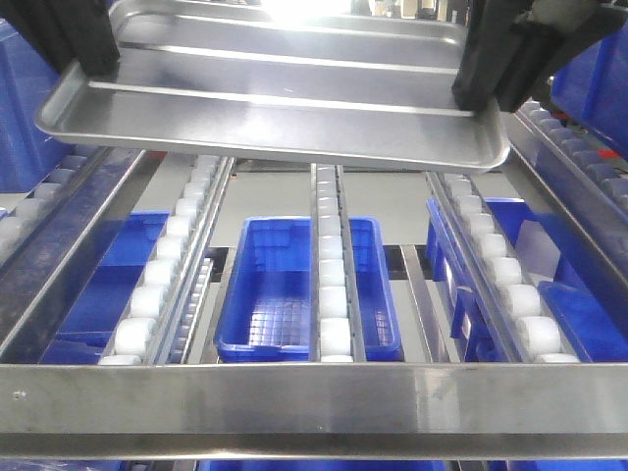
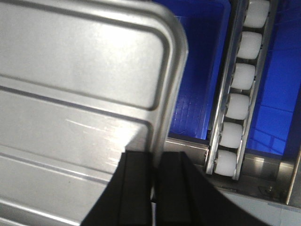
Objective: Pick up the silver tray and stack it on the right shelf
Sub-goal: 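Lift the silver tray off the shelf with both grippers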
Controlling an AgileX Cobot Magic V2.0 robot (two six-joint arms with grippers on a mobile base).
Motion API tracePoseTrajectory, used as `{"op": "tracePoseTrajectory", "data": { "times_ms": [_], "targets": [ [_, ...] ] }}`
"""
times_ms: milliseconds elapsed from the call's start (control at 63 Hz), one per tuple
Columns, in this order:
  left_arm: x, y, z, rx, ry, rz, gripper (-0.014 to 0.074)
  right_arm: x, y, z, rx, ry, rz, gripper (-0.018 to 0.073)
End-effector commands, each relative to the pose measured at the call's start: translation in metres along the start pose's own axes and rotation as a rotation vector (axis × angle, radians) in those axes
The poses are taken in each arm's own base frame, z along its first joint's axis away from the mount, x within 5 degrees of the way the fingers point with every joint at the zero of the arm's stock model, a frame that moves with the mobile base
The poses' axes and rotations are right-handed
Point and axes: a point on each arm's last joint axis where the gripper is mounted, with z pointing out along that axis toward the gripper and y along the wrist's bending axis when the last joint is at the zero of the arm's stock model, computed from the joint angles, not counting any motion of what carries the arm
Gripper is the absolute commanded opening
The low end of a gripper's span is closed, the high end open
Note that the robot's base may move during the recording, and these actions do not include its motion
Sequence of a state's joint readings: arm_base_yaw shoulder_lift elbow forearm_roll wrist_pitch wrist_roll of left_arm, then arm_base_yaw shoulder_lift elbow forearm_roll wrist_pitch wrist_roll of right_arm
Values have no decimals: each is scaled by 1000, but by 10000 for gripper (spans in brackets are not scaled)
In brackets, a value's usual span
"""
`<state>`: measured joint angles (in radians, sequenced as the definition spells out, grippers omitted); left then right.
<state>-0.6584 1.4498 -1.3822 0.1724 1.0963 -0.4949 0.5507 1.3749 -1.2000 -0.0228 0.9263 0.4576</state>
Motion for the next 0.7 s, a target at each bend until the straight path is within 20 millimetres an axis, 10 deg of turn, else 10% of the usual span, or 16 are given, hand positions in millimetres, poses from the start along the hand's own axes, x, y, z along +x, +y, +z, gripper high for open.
{"op": "tracePoseTrajectory", "data": {
  "times_ms": [0,683],
  "targets": [
    [-7,-3,-20,47,-88,-4,-94,-8,6,-22,-52,-100,-34,57],
    [-6,-4,-15,36,-67,-2,-94,-8,6,-22,-53,-102,-34,57]
  ]
}}
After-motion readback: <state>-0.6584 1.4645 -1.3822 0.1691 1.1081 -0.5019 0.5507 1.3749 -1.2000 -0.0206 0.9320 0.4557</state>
